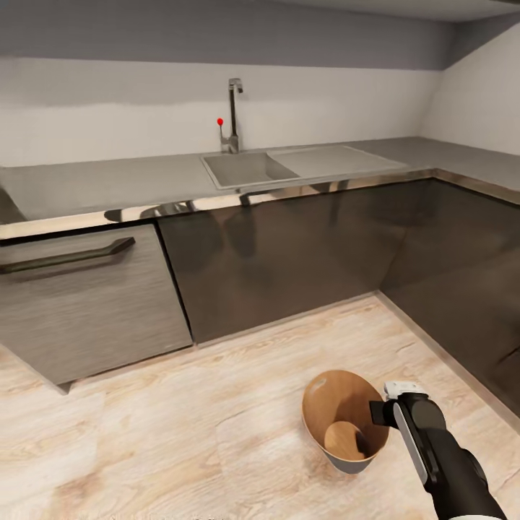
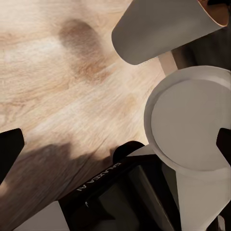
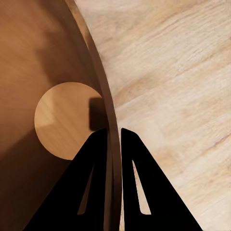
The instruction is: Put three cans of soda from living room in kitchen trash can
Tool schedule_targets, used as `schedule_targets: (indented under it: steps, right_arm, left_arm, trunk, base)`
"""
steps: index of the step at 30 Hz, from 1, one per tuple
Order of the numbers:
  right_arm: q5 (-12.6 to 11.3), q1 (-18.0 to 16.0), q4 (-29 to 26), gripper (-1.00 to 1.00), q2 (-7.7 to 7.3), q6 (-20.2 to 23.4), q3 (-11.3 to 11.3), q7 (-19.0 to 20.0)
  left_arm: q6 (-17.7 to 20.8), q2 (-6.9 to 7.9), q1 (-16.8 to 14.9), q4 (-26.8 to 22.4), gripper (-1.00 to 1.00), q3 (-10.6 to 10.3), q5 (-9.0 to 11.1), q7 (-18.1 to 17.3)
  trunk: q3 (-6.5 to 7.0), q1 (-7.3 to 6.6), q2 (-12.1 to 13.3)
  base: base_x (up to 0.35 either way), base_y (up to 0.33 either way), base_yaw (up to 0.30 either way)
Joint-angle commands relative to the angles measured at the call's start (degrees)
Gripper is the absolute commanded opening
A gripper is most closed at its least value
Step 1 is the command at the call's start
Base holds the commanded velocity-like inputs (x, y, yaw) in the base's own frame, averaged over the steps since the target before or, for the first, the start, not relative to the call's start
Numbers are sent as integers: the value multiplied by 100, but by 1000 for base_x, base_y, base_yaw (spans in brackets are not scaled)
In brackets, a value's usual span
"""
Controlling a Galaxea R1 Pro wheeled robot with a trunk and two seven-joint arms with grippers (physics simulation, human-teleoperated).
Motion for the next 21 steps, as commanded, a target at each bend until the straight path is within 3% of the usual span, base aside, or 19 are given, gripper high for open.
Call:
schedule_targets:
  steps: [1,21]
  right_arm:
    - [-63,-1,0,-100,1,-3,1,33]
    - [-63,0,5,-100,1,-3,1,31]
  left_arm:
    - [0,0,1,0,100,-1,0,0]
    - [0,0,-2,0,100,-5,0,0]
  trunk:
    - [0,0,0]
    - [0,0,0]
  base:
    - [0,0,290]
    - [0,0,290]
